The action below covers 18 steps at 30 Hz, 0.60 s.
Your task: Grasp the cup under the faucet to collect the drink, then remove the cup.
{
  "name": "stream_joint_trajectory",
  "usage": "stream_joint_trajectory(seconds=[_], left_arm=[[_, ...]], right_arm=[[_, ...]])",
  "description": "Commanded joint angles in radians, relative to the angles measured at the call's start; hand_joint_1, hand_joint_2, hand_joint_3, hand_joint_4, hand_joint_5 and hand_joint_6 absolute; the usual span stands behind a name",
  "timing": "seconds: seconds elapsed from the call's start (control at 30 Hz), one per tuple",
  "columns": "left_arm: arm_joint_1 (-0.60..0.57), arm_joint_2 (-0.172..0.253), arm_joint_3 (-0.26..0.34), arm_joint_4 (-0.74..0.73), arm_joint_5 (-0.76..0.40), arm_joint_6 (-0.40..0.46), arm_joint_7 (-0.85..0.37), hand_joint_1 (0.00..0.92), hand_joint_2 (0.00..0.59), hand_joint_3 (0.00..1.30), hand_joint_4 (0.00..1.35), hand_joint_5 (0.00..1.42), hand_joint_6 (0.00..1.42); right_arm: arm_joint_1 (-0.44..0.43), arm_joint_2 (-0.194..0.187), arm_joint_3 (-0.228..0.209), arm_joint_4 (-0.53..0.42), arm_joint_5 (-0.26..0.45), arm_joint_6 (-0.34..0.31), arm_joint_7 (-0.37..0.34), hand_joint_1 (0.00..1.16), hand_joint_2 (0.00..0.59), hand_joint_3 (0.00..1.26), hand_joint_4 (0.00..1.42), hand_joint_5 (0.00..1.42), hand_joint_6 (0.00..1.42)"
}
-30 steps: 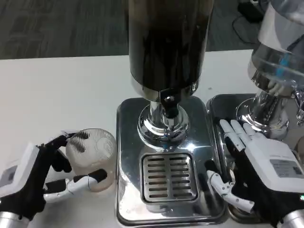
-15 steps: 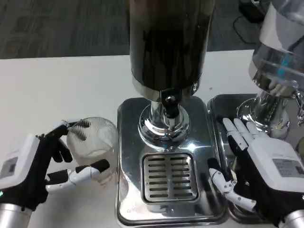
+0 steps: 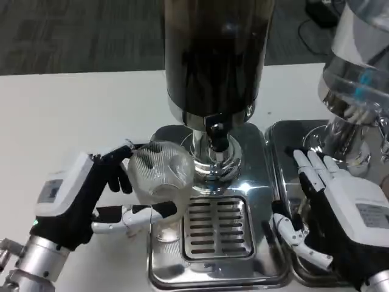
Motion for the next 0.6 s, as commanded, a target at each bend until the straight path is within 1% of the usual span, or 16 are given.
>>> stream_joint_trajectory(seconds=[0.03,0.13,0.2,0.3,0.4,0.6], left_arm=[[-0.053,-0.004,-0.029,0.024,0.002,-0.037,-0.019,0.54,0.151,0.59,0.68,0.9,0.99],[-0.082,-0.014,-0.053,0.046,0.009,-0.041,-0.026,0.537,0.15,0.59,0.68,0.9,0.99],[-0.097,-0.029,-0.071,0.065,0.002,-0.048,-0.034,0.536,0.149,0.59,0.68,0.9,0.99],[-0.109,-0.047,-0.085,0.091,0.001,-0.057,-0.037,0.535,0.149,0.59,0.68,0.9,0.99],[-0.12,-0.055,-0.1,0.107,0.006,-0.061,-0.038,0.534,0.149,0.59,0.68,0.9,1.0],[-0.165,-0.082,-0.13,0.155,0.019,-0.061,-0.034,0.532,0.148,0.59,0.68,0.89,1.0]], right_arm=[[0.011,0.004,-0.009,-0.028,-0.007,0.01,-0.013,0.23,0.437,0.02,0.0,0.0,0.06],[0.017,0.004,-0.011,-0.034,-0.006,0.015,-0.01,0.23,0.437,0.02,0.0,0.0,0.06],[0.024,0.002,-0.008,-0.043,-0.016,0.017,-0.011,0.23,0.437,0.02,0.0,0.0,0.06],[0.039,0.008,-0.007,-0.058,-0.02,0.024,-0.009,0.23,0.437,0.02,0.0,0.0,0.06],[0.05,0.01,-0.009,-0.069,-0.024,0.029,-0.004,0.23,0.437,0.02,0.0,0.0,0.06],[0.071,0.035,-0.009,-0.087,-0.037,0.05,-0.015,0.23,0.439,0.02,0.0,0.0,0.06]])
